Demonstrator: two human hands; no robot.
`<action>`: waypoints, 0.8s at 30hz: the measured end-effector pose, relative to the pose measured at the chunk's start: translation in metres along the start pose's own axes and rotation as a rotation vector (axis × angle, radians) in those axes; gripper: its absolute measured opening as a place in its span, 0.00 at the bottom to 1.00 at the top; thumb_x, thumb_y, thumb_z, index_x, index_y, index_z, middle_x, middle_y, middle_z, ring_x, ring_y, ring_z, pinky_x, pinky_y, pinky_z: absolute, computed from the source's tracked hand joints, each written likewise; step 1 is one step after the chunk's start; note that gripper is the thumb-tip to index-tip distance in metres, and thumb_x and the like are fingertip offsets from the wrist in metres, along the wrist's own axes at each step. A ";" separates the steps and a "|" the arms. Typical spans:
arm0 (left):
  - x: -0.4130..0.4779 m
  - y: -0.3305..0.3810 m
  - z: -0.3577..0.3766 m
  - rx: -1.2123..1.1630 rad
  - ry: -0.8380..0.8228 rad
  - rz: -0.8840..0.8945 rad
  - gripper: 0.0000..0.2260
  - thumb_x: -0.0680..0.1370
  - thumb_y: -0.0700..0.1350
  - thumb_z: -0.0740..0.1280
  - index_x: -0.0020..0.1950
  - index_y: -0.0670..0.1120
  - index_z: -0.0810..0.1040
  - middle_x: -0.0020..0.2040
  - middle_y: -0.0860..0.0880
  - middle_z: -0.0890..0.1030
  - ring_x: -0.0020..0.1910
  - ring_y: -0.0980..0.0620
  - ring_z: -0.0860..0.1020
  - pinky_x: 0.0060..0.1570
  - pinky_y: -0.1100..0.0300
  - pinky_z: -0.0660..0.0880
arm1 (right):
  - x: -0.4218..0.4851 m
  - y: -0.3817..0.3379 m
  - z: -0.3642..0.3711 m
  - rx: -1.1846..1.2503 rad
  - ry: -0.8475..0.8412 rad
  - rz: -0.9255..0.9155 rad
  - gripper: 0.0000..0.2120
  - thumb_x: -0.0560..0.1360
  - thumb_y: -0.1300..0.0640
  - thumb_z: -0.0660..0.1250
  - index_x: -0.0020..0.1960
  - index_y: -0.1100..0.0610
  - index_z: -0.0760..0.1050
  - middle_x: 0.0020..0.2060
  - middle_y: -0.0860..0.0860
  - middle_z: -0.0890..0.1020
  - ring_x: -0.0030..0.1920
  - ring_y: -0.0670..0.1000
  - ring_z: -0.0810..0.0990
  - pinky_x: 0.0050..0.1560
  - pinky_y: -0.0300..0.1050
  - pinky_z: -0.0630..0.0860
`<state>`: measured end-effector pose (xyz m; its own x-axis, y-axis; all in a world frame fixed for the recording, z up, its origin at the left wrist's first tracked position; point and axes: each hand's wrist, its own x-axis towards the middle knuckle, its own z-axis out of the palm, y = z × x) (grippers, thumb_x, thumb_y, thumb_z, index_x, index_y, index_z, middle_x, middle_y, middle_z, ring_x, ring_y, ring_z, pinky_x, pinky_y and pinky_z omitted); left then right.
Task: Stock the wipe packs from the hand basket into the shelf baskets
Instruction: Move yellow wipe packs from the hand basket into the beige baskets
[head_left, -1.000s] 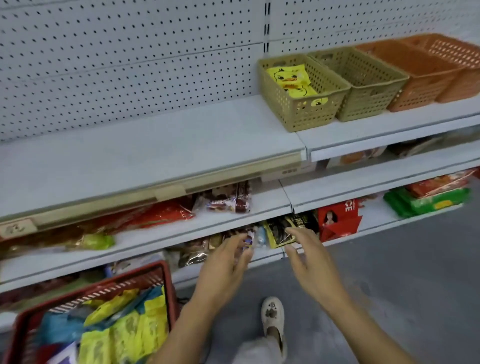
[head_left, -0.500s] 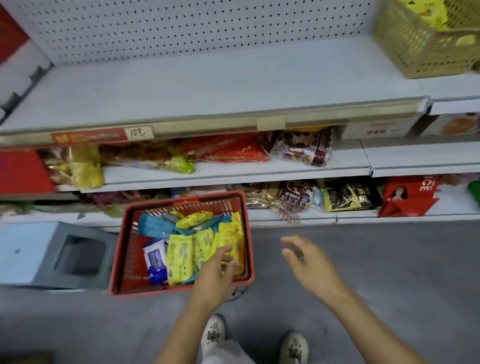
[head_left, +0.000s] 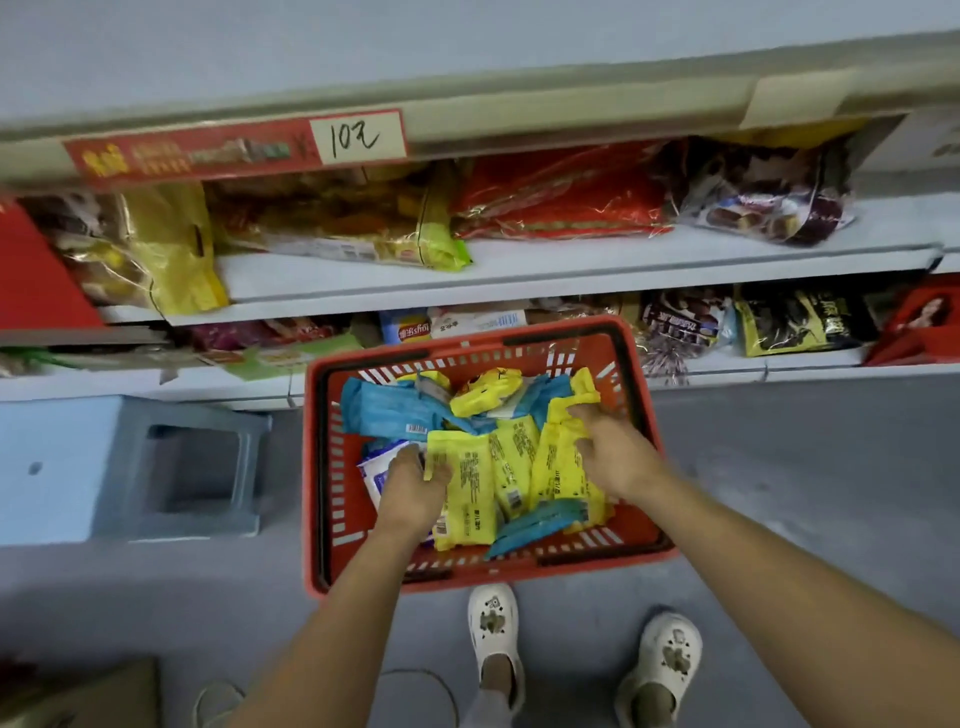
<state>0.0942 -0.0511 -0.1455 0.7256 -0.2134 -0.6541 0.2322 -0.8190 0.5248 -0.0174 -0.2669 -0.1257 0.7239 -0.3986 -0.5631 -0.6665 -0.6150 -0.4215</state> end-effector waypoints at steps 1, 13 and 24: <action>0.012 -0.002 0.001 -0.019 -0.020 -0.031 0.10 0.79 0.47 0.66 0.57 0.43 0.72 0.51 0.47 0.78 0.53 0.45 0.77 0.46 0.59 0.68 | 0.009 0.001 0.003 -0.054 -0.028 0.028 0.28 0.77 0.66 0.59 0.75 0.55 0.59 0.72 0.57 0.66 0.70 0.58 0.66 0.68 0.49 0.66; 0.038 -0.008 0.016 -0.083 -0.127 -0.035 0.22 0.70 0.53 0.76 0.59 0.43 0.78 0.59 0.48 0.82 0.54 0.49 0.80 0.57 0.51 0.77 | 0.025 0.012 0.009 -0.556 -0.051 -0.092 0.18 0.73 0.63 0.64 0.62 0.54 0.73 0.61 0.52 0.73 0.63 0.54 0.71 0.57 0.48 0.75; -0.068 0.063 0.000 -0.471 0.056 -0.003 0.34 0.71 0.65 0.65 0.68 0.42 0.71 0.63 0.44 0.79 0.62 0.42 0.77 0.64 0.42 0.72 | -0.087 0.001 -0.072 0.122 0.422 -0.090 0.10 0.75 0.50 0.67 0.45 0.54 0.69 0.40 0.49 0.77 0.45 0.55 0.76 0.42 0.49 0.71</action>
<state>0.0595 -0.0880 -0.0685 0.7552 -0.1717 -0.6326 0.4935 -0.4861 0.7212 -0.0677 -0.2819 -0.0260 0.7725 -0.6055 -0.1913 -0.5952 -0.5854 -0.5505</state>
